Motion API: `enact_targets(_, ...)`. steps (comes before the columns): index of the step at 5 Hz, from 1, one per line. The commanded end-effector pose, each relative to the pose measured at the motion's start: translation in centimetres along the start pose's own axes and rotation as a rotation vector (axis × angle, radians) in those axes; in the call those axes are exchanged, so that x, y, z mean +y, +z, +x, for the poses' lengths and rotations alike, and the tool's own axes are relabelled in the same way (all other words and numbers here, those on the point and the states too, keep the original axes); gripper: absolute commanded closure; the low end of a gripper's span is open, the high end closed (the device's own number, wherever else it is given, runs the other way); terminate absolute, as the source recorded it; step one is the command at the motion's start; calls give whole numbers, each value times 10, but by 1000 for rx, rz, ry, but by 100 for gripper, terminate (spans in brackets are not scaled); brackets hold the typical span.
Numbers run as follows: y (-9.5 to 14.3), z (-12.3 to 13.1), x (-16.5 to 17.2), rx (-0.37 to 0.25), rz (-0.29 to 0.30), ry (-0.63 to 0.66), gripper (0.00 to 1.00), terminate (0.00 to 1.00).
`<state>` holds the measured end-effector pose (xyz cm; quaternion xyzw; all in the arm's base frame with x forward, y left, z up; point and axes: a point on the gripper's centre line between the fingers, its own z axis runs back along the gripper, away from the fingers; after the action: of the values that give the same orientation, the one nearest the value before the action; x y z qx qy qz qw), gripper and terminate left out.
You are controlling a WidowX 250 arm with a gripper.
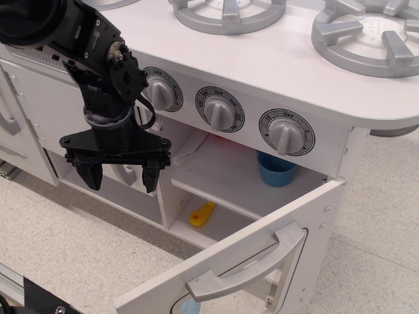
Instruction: Close oven
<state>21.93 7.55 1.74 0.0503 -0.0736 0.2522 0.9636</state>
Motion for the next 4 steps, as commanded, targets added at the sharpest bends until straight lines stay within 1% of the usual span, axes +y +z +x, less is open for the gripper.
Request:
enact_targets(1,0,0,0,0,0,0,0,0)
enact_targets(2,6,-21,-20,28,-31,-190,0,0)
enact_targets(3,16,-40,-35,32,-97,-318,0,0)
enact_targets(4,23,-63,-45,37,-149,-390,0,0)
